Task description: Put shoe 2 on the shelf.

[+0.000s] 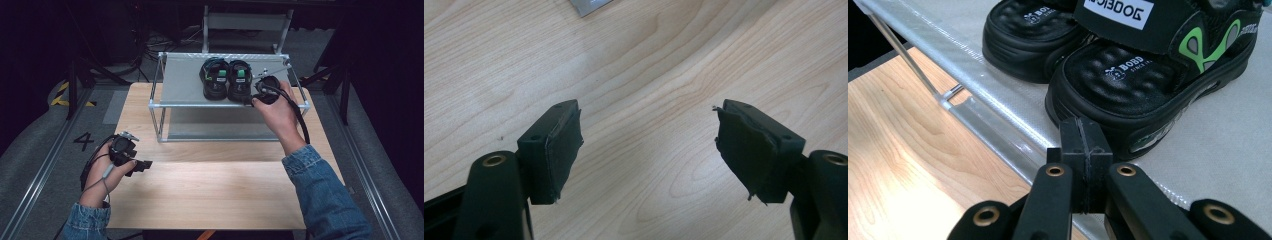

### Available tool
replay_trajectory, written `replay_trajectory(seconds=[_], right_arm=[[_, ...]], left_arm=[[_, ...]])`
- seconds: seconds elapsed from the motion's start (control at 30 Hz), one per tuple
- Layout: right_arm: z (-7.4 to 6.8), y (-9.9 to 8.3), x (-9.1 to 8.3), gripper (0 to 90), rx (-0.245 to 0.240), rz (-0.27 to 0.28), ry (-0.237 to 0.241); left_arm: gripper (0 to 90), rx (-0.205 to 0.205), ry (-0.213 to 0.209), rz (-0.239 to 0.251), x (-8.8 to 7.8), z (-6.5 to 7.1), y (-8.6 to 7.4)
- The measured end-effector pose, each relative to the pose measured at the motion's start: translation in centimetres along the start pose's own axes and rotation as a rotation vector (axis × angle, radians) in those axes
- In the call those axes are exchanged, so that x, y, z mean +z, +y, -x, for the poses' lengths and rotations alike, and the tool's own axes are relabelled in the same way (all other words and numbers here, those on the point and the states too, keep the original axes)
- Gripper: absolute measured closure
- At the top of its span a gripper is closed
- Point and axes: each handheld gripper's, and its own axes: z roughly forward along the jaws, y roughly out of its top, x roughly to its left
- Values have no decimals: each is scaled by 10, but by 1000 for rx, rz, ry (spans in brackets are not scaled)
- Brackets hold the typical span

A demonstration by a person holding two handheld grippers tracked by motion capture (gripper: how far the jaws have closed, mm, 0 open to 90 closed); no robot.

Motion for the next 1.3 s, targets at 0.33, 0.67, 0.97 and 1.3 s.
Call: replay_trajectory(seconds=[0.33, 0.67, 0.97, 1.3], right_arm=[[0, -1, -1, 883, -18, 13, 1], [0, -19, -48, 668, 1, 94, 32], [17, -59, -81, 600, 49, 93, 1], [39, -103, -102, 536, 108, 76, -41]], left_arm=[[266, -6, 4, 4, -3, -1, -4], [265, 0, 6, 5, -4, 0, -6], [261, 0, 8, 4, -5, -1, -7], [248, 9, 7, 2, -5, -5, -6]])
